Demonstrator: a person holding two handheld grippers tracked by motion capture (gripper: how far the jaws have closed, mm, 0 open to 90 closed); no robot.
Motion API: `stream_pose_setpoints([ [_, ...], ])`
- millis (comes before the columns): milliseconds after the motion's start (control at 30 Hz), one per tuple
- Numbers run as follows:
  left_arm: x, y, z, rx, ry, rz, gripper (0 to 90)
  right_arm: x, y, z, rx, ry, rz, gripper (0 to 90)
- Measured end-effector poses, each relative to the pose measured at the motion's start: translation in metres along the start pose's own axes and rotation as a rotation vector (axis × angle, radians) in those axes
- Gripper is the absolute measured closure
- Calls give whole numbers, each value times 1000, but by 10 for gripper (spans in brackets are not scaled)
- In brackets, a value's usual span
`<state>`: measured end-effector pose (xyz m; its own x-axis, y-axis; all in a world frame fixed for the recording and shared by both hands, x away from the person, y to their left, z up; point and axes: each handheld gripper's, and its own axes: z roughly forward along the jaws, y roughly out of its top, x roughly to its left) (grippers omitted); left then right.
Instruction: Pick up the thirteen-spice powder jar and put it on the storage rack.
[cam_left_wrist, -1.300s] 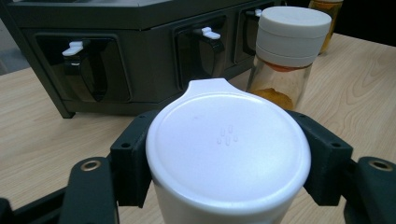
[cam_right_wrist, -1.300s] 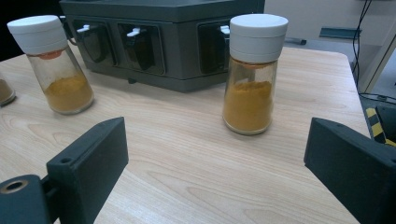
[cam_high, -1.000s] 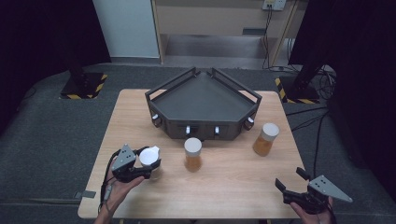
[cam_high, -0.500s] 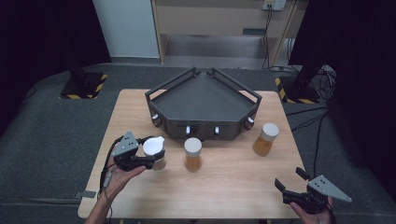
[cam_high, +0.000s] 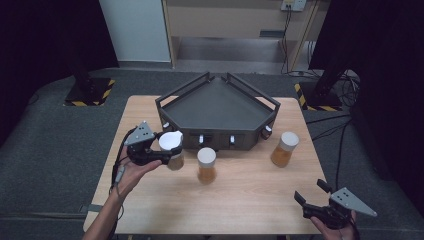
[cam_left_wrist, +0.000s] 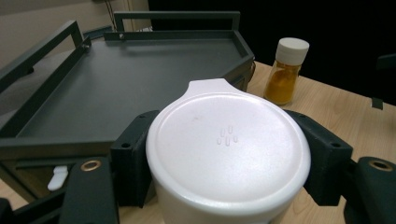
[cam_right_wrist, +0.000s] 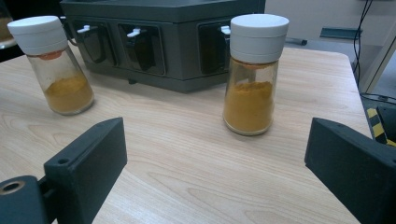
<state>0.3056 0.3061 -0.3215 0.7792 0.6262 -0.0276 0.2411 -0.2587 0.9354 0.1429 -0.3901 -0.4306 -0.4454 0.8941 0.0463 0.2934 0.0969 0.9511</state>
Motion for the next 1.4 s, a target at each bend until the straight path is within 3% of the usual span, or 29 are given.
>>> stream_pose_setpoints([
  [500,12,57,10,0,-2,32,302,-1,-1,-1,-13,2,7,9],
  [800,22,89,18,-14,-2,23,301,-1,-2,0,-15,5,4,6],
  [1167,30,124,39,6,55,25,302,-1,-2,0,-14,10,8,7],
  [1400,39,133,56,8,81,9,302,-2,-2,-1,-15,13,8,8],
])
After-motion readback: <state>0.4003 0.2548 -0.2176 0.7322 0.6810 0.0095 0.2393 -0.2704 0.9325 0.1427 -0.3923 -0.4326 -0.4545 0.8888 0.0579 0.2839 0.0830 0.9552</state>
